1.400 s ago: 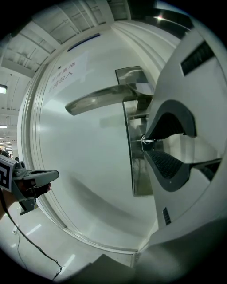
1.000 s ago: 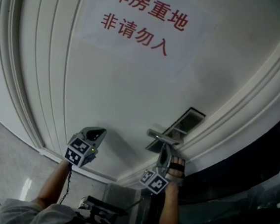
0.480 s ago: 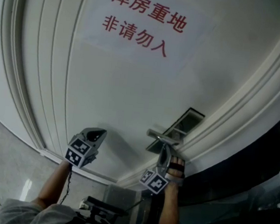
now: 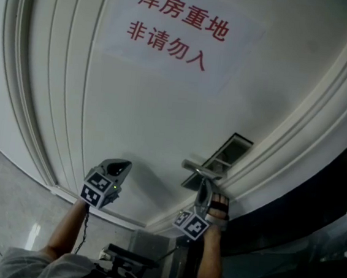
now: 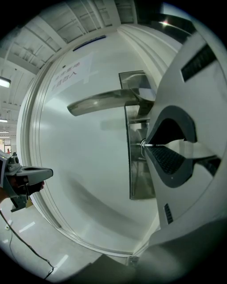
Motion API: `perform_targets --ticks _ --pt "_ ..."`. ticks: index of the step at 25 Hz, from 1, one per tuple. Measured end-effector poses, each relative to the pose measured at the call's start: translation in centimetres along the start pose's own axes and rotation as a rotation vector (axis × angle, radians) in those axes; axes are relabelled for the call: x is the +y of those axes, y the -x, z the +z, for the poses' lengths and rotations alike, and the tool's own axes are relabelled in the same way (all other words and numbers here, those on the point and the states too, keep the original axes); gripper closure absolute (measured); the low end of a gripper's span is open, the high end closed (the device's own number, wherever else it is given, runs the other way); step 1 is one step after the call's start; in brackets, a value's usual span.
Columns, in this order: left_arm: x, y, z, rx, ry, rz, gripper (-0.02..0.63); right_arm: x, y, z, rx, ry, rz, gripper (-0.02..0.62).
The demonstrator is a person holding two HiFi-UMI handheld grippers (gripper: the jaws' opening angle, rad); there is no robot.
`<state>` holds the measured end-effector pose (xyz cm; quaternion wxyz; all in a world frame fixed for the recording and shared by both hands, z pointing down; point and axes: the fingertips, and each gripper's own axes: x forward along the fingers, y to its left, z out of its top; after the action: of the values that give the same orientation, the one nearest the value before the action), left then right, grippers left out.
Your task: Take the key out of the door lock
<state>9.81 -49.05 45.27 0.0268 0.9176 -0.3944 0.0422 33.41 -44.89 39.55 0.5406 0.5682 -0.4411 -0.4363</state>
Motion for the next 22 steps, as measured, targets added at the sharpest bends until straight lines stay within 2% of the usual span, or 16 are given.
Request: perform_targets --ticks 4,10,22 --pt "0.13 0.08 -0.02 0.0 -0.001 0.006 0.614 -0.11 0.02 0.14 -0.019 -0.051 0.011 0.575" --pt "0.11 0.35 -0.01 0.002 -0.001 0.01 0.614 -0.21 0.06 0.19 -0.016 -0.06 0.016 0.575" --pt "0.17 0.75 -0.26 0.005 0.0 0.01 0.614 -0.33 0.2 0.16 -0.008 0.008 0.01 0.577"
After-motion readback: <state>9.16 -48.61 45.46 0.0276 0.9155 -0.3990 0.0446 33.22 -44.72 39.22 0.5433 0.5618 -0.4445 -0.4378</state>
